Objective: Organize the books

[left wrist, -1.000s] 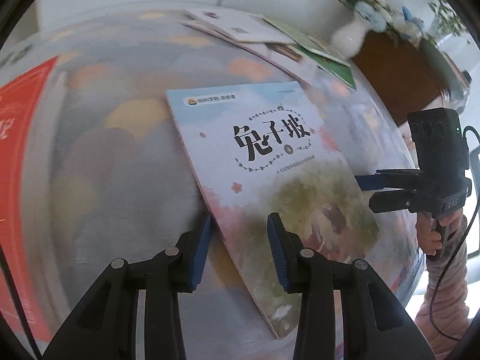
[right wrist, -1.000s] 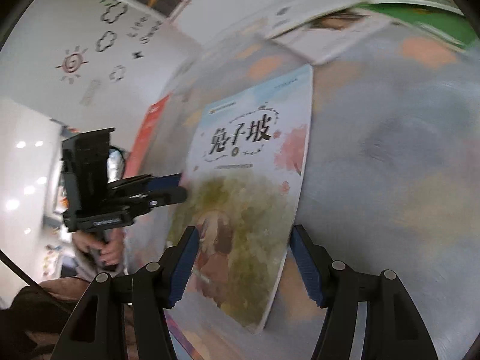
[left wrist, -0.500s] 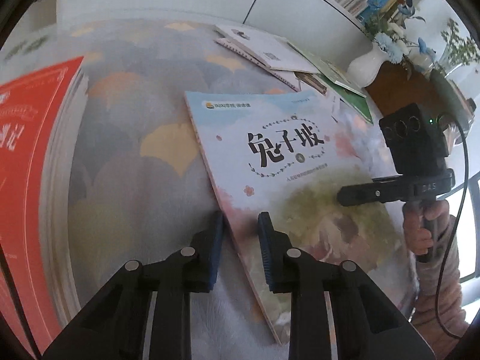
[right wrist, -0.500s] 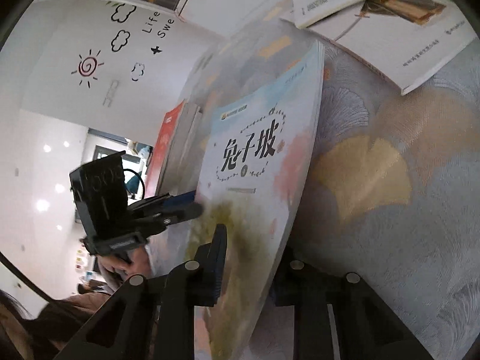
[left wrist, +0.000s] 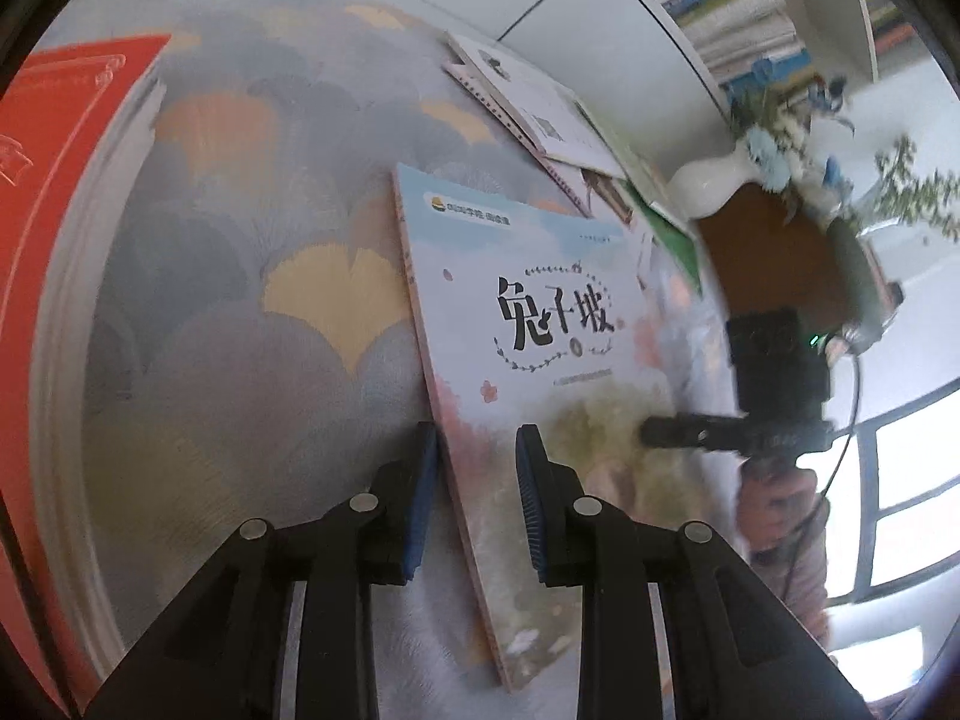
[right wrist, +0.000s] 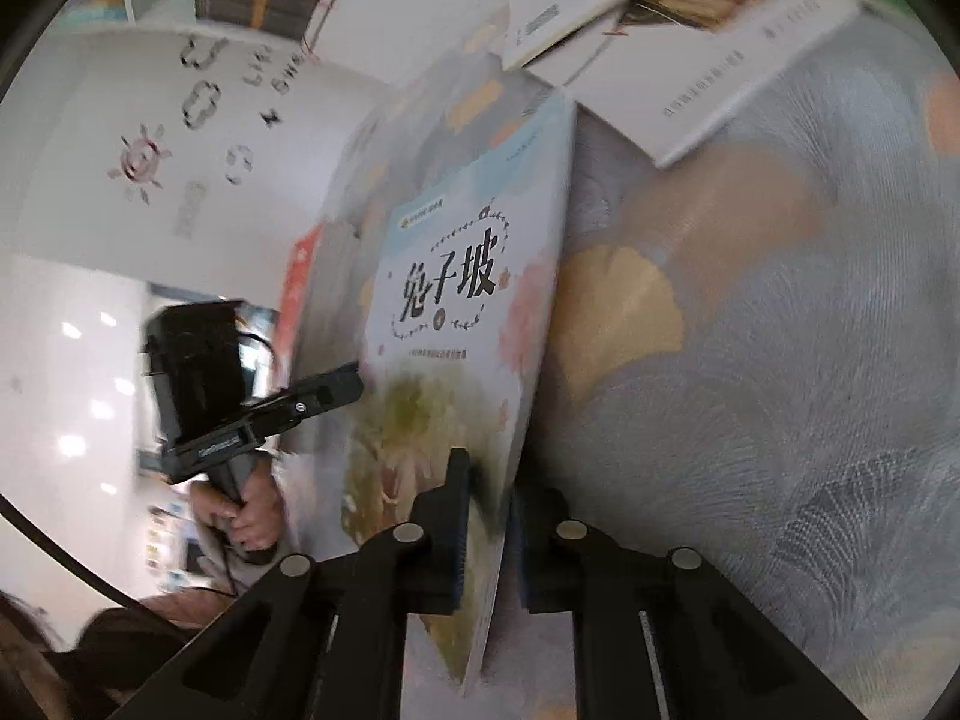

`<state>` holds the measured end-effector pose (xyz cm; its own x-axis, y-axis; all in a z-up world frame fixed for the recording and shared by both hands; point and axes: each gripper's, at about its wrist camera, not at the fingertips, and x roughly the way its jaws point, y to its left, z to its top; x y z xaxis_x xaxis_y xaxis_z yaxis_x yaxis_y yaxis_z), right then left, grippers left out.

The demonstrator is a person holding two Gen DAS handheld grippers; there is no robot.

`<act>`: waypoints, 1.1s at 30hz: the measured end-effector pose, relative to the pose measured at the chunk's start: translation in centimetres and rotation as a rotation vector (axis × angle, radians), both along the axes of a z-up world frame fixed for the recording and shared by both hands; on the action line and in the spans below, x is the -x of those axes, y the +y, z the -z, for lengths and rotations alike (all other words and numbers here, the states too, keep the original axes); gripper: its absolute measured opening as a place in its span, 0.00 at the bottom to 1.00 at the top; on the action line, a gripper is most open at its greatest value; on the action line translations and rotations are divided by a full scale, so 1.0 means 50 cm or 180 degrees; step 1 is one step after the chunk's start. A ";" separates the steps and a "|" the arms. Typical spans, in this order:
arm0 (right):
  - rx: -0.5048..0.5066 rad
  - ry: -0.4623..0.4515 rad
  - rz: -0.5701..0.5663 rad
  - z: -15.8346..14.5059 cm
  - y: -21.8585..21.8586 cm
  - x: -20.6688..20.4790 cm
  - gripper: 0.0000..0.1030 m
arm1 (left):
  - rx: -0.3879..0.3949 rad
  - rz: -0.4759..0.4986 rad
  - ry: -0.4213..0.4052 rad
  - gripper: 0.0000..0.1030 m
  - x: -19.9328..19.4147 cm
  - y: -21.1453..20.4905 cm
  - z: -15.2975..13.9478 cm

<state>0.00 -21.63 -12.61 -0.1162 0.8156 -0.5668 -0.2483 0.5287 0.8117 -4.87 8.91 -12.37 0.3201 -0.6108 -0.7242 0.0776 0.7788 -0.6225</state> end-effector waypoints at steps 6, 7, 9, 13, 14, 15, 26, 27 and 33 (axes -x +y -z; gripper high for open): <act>-0.0015 -0.0128 0.0014 -0.008 0.003 0.011 0.04 | 0.0036 -0.0105 0.0013 0.22 -0.010 -0.010 0.000; -0.0010 -0.0163 0.0029 -0.009 0.005 0.016 0.04 | 0.0005 -0.0118 0.0009 0.22 -0.009 -0.013 -0.002; 0.0028 -0.0243 0.0082 -0.015 0.003 0.026 0.06 | -0.0252 -0.0117 -0.0066 0.22 -0.002 -0.033 -0.016; 0.0309 -0.0442 0.0189 -0.054 0.022 0.057 0.07 | -0.0667 -0.0010 -0.0226 0.22 0.009 -0.062 -0.047; 0.0346 -0.0522 0.0161 -0.069 0.028 0.065 0.07 | -0.0679 -0.0004 -0.0239 0.22 0.013 -0.063 -0.053; 0.0352 -0.0550 0.0151 -0.080 0.032 0.073 0.07 | -0.0687 0.0000 -0.0242 0.22 0.014 -0.061 -0.056; 0.0439 -0.0688 0.0090 -0.114 0.061 0.100 0.08 | -0.0740 -0.0005 -0.0415 0.22 0.043 -0.044 -0.101; 0.0435 -0.0697 0.0079 -0.118 0.064 0.100 0.08 | -0.0745 -0.0022 -0.0439 0.22 0.046 -0.041 -0.108; 0.0377 -0.0779 0.0036 -0.162 0.097 0.112 0.08 | -0.0819 -0.0110 -0.0587 0.22 0.064 -0.008 -0.159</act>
<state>-5.62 -16.77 -4.53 0.0449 0.7424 -0.6684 -0.4231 0.6203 0.6605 -8.07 8.52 -4.40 0.4777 -0.4015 -0.7814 0.1417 0.9130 -0.3825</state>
